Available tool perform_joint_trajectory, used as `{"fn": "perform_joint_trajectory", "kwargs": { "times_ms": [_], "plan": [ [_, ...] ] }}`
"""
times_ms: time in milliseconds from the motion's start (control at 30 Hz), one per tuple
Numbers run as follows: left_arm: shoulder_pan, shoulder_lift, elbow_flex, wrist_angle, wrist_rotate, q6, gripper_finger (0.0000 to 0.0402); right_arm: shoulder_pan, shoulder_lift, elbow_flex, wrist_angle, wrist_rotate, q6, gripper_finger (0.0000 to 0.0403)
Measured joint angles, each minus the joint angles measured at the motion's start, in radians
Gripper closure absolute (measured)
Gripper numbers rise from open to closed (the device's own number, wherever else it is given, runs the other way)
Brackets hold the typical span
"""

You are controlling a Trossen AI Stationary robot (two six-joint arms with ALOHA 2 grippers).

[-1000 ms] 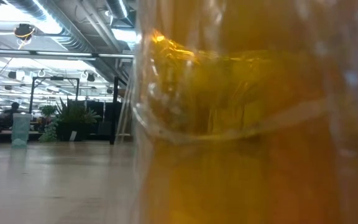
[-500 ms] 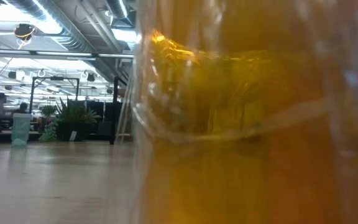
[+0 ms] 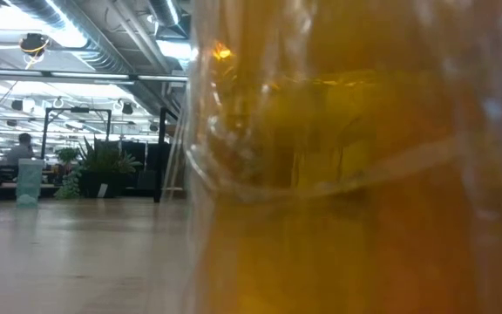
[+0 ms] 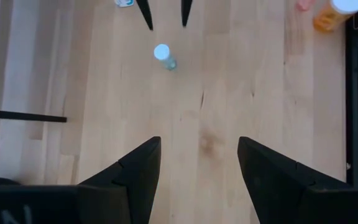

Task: Pick and place medicine bottles onto shelf by color
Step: Put the top right blue pill bottle on the shelf

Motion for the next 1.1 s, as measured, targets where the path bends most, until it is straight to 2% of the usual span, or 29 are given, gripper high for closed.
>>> {"fn": "perform_joint_trajectory", "kwargs": {
  "times_ms": [333,600,767,1100],
  "plan": [
    [0.0,0.0,0.0,0.0,0.0,0.0,0.0195,-0.032,0.078,0.0,0.054,0.0,0.009,0.0203],
    [0.0,0.0,0.0,0.0,0.0,0.0,0.0195,-0.056,0.086,0.0,0.061,-0.012,0.034,0.0203],
    [0.0,0.0,0.0,0.0,0.0,0.0,0.0195,-0.058,0.091,0.0,0.064,-0.068,0.053,0.0203],
    [0.0,0.0,0.0,0.001,0.0,0.0,0.0195,-0.059,0.102,-0.001,0.072,-0.067,0.043,0.0203]
  ]
}}
